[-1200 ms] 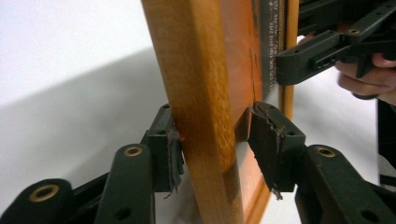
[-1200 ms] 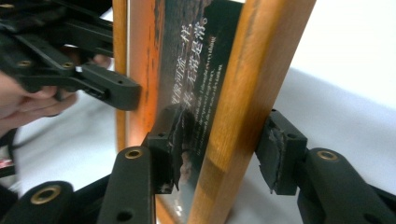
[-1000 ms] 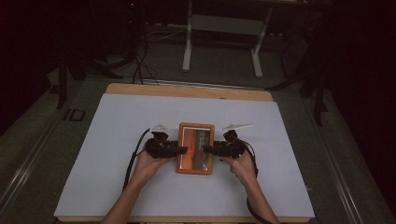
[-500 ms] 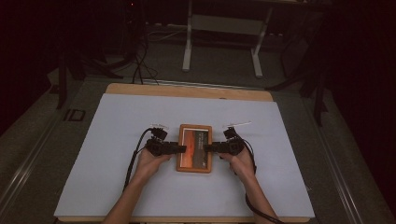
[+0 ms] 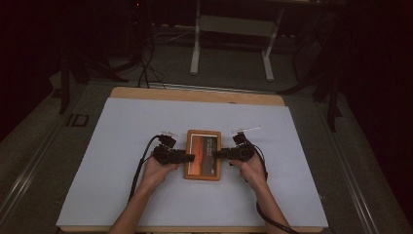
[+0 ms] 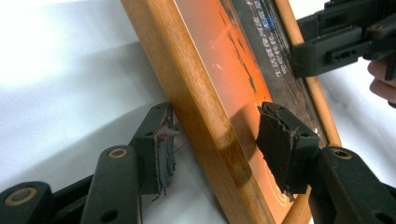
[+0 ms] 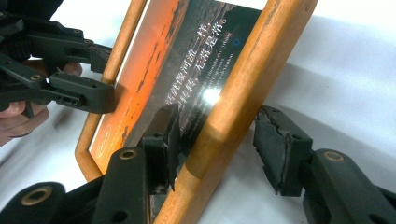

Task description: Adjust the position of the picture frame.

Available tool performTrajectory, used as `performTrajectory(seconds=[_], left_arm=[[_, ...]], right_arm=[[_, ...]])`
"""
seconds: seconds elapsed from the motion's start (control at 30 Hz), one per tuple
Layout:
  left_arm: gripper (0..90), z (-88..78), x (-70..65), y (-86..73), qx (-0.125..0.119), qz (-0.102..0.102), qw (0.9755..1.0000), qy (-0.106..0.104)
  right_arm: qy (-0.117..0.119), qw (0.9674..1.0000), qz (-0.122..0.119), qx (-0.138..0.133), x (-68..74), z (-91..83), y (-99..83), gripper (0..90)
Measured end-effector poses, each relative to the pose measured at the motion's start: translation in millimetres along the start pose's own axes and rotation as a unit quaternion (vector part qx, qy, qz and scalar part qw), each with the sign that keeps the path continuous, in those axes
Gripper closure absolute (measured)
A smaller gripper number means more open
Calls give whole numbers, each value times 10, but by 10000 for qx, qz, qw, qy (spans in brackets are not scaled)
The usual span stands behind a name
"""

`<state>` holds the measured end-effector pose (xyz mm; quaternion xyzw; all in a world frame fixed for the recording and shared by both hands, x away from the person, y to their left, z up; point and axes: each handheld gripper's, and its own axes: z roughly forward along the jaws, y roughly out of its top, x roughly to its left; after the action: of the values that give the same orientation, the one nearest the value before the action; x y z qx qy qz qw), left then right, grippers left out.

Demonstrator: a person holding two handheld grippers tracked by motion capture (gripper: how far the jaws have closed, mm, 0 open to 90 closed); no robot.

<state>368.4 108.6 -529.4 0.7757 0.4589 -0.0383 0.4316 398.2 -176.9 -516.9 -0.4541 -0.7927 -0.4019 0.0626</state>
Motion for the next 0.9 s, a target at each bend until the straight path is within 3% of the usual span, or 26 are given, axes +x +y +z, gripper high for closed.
performTrajectory(seconds=[0.47,0.6,0.63,0.67,0.7,0.77,0.9], left_arm=[[469,-37,2,-64,-89,60,9999,-10],[454,-137,1,-74,-185,143,9996,177],[448,-198,6,-81,-305,177,9988,334],[449,-198,6,-81,-305,177,9988,334],[450,-262,2,-90,-431,231,9976,493],[451,-300,-4,-95,-492,275,9968,573],[449,-437,-63,-116,-674,460,9934,806]], right_arm=[[43,9999,-106,20,-23,-11,7,525],[-149,9995,-189,-182,-35,-146,11,500],[-255,9990,-252,-273,-33,-222,28,494],[-255,9990,-252,-273,-33,-222,28,494],[-360,9980,-398,-321,-11,-280,46,487],[-417,9975,-460,-336,6,-302,55,486],[-306,9963,-684,-410,83,-354,104,530]])
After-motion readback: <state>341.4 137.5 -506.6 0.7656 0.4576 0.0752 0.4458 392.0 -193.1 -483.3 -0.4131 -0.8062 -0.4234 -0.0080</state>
